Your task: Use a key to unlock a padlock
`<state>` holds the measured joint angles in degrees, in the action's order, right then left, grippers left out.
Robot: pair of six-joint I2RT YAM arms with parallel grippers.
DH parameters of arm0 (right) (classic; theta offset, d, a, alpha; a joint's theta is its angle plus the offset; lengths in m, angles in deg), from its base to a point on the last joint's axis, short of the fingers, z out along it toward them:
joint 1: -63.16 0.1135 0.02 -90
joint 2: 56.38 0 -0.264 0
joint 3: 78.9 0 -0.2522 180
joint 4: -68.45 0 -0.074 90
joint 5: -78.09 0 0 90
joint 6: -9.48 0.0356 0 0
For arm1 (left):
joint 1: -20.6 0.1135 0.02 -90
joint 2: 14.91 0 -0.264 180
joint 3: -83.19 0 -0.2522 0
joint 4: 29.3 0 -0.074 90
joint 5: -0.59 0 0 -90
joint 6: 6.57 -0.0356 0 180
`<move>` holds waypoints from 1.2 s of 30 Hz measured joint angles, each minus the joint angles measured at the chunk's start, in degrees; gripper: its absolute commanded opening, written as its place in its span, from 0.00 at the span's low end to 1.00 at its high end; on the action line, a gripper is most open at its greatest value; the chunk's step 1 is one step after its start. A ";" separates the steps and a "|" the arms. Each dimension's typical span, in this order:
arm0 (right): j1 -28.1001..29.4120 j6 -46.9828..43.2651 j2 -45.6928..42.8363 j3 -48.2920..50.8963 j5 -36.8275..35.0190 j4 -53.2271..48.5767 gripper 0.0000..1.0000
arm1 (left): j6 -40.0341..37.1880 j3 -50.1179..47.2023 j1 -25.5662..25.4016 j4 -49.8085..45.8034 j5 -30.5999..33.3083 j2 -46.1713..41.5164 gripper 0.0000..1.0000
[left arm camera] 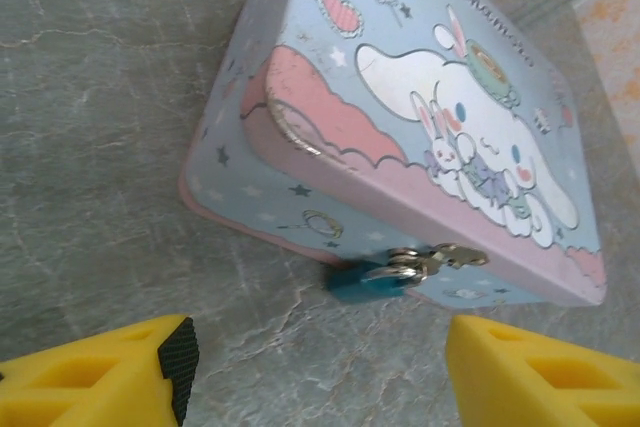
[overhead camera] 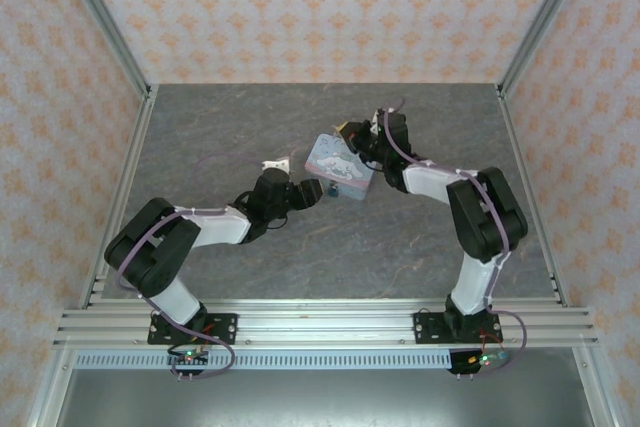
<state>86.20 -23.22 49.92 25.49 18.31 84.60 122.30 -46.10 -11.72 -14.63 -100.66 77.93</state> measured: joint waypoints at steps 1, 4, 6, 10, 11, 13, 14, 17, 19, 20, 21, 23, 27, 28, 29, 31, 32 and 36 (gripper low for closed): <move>-0.22 -0.46 1.86 -2.05 0.24 -1.31 0.00 | -0.42 -0.09 0.11 -0.48 -0.24 -0.17 0.67; -0.61 -2.10 7.45 -9.20 0.92 -6.43 0.00 | -1.33 -1.03 0.11 -1.40 -0.33 -1.51 0.67; -0.70 -3.39 10.91 -14.45 1.27 -10.23 0.00 | -1.49 -1.92 0.11 -2.10 -0.33 -2.84 0.67; -0.70 -5.81 17.03 -25.09 1.90 -16.90 0.00 | -1.44 -3.89 0.11 -2.32 -0.31 -5.51 0.67; -0.70 -6.34 18.27 -27.41 2.05 -18.43 0.00 | -1.44 -4.39 0.11 -2.38 -0.31 -6.16 0.67; -0.70 -7.06 20.06 -30.56 2.32 -20.57 0.00 | -1.44 -5.11 0.11 -2.45 -0.31 -7.04 0.67; -0.59 -7.30 20.79 -31.61 2.38 -21.53 0.00 | -1.44 -5.33 0.11 -2.49 -0.31 -7.39 0.67; -0.20 -8.11 21.75 -32.59 2.34 -24.06 0.00 | -1.44 -5.55 0.11 -2.49 -0.35 -7.82 0.67; 0.48 -8.48 21.94 -32.59 2.23 -25.42 0.00 | -1.44 -5.57 0.11 -2.51 -0.35 -7.93 0.67; 0.90 -8.59 22.01 -32.59 2.19 -25.68 0.00 | -1.44 -5.57 0.11 -2.51 -0.37 -8.00 0.67; 1.46 -8.72 22.01 -32.59 2.14 -25.92 0.00 | -1.44 -5.57 0.11 -2.49 -0.42 -8.07 0.67; 2.71 -8.79 22.01 -32.57 2.14 -26.10 0.00 | -1.44 -5.57 0.11 -2.49 -0.66 -8.07 0.67; 5.35 -8.94 22.01 -32.54 1.97 -26.08 0.00 | -1.42 -6.03 0.11 -2.49 -1.49 -8.28 0.67; 5.79 -8.94 22.01 -32.54 1.92 -26.08 0.00 | -1.44 -6.25 0.11 -2.49 -1.73 -8.37 0.67; 6.21 -8.94 22.01 -32.54 1.88 -26.10 0.00 | -1.44 -6.38 0.11 -2.49 -1.92 -8.44 0.67; 6.49 -8.94 22.01 -32.54 1.53 -26.12 0.00 | -1.44 -6.47 0.11 -2.47 -2.56 -8.48 0.67; 6.47 -8.94 22.01 -32.57 1.27 -26.16 0.00 | -1.44 -6.49 0.11 -2.47 -3.17 -8.50 0.67; 5.57 -8.98 21.75 -32.57 0.59 -26.71 0.00 | -1.44 -6.88 0.04 -2.49 -5.11 -9.40 0.68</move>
<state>91.78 -32.21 71.67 -7.07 18.90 57.89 120.86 -52.99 -11.67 -17.12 -105.77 68.53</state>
